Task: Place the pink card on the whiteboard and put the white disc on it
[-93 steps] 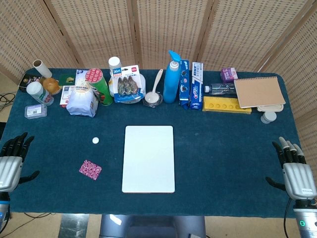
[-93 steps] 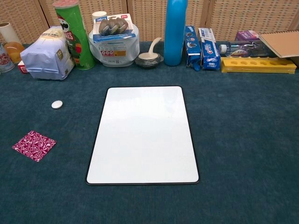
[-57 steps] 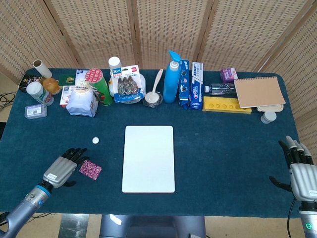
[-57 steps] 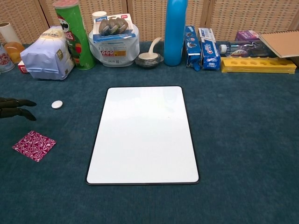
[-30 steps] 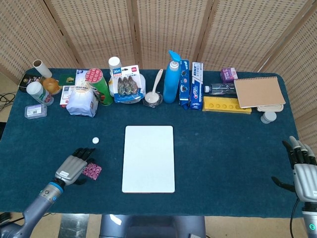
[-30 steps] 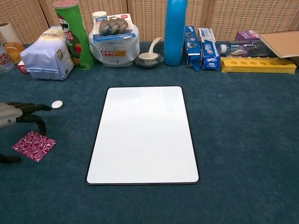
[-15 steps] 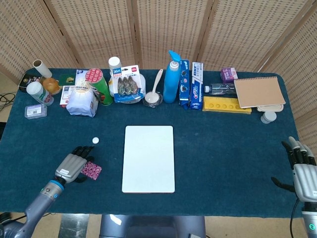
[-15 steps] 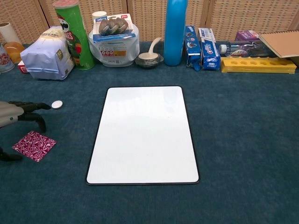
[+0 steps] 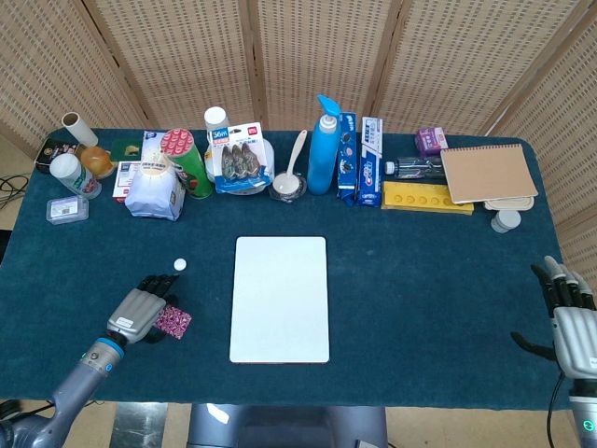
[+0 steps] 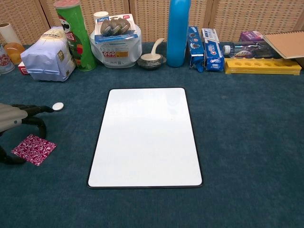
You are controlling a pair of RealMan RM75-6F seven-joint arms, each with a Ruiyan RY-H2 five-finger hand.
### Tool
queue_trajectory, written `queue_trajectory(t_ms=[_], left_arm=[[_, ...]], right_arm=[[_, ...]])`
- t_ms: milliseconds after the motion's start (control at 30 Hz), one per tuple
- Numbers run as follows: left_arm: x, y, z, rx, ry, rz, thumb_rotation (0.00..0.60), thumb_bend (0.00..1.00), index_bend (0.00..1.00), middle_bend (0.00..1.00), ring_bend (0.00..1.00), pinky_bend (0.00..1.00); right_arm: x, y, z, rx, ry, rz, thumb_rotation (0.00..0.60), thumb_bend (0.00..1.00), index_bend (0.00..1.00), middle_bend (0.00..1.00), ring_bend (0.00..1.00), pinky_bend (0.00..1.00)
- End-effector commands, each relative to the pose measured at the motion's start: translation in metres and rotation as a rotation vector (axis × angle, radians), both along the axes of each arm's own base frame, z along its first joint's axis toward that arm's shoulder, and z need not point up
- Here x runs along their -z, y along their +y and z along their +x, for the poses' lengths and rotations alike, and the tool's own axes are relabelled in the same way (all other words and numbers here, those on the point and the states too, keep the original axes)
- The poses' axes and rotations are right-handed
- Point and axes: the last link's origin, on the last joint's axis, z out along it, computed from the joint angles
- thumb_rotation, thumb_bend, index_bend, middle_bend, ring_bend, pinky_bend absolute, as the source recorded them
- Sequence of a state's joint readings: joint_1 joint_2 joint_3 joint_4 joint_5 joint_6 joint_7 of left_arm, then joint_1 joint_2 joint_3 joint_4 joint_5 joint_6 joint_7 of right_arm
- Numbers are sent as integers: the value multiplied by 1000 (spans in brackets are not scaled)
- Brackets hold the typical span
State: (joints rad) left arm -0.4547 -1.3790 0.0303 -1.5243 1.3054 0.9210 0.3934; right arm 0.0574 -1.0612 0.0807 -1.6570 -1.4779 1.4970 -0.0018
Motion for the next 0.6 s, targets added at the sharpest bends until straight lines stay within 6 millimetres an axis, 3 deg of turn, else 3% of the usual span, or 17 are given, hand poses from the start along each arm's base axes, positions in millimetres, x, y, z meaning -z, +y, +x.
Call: queue_trajectory(t_ms=[33,367,600], left_arm=[[1,1,0,-4,4,5,600,217,475,0,0,63],[0,1,2,-9,3,19,600,219,501,0,0,63],[-11,7,19,27,-52,43,600,217,500,0,0,63]], right_arm=[[0,0,0,-1,-2,-1,600,0,0,0,0,0],[-1,1,0,-1,-3,0,600,0,0,0,0,0],[-1,1,-1,1,-4,0,600,0,0,0,0,0]])
